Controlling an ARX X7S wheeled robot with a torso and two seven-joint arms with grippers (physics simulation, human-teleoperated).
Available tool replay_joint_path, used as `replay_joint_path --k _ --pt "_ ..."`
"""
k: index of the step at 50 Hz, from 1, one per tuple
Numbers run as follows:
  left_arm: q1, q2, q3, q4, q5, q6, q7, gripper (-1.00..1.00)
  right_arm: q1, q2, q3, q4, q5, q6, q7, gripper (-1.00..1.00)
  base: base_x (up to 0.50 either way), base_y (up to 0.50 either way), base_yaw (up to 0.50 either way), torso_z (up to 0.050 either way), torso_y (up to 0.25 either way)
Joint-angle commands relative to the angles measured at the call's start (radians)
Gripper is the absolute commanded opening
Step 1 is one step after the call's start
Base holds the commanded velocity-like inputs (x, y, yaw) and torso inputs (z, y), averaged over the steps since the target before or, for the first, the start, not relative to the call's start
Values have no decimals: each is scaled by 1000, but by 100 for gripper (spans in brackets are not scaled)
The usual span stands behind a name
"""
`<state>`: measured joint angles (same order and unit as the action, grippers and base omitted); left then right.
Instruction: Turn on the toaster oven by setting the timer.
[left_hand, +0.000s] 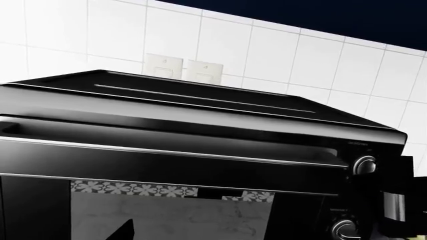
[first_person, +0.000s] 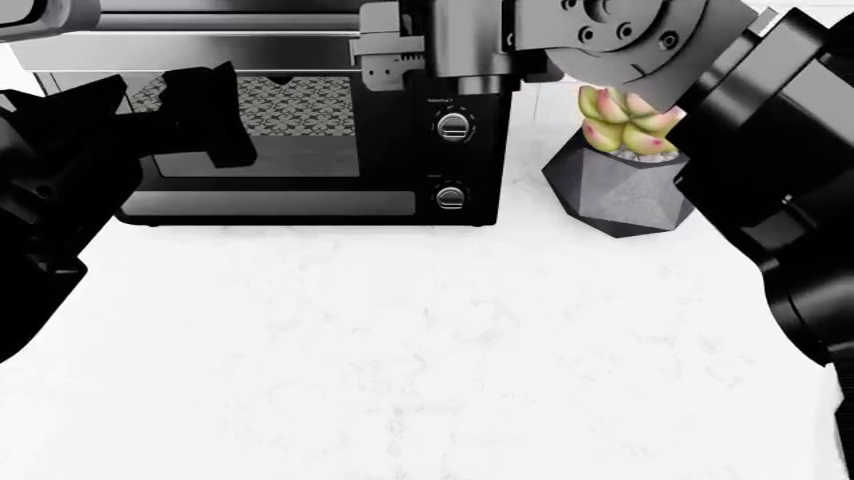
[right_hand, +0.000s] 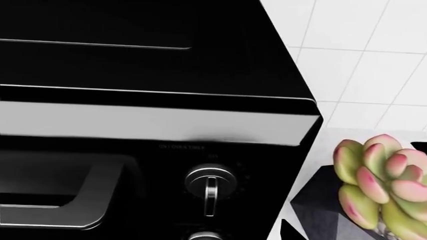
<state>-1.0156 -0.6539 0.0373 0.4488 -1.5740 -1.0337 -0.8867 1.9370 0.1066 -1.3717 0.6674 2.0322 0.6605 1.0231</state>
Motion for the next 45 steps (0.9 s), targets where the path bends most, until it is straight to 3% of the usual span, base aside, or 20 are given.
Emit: replay_joint_path --k 1,43,44,45 --pt "0 -4 2 0 -2 4 0 100 2 -18 -10 38 -10 6 -25 100 0 0 0 0 0" --pt "9 -14 11 6 -6 18 0 100 -1 -53 -34 116 -31 11 -79 100 0 0 0 0 0" --pt "8 -13 12 5 -5 19 1 100 -1 -55 -36 121 -33 11 -84 -100 0 0 0 0 0" --pt "9 -14 12 5 -5 19 1 100 -1 -56 -36 124 -33 11 -86 -100 0 0 0 0 0"
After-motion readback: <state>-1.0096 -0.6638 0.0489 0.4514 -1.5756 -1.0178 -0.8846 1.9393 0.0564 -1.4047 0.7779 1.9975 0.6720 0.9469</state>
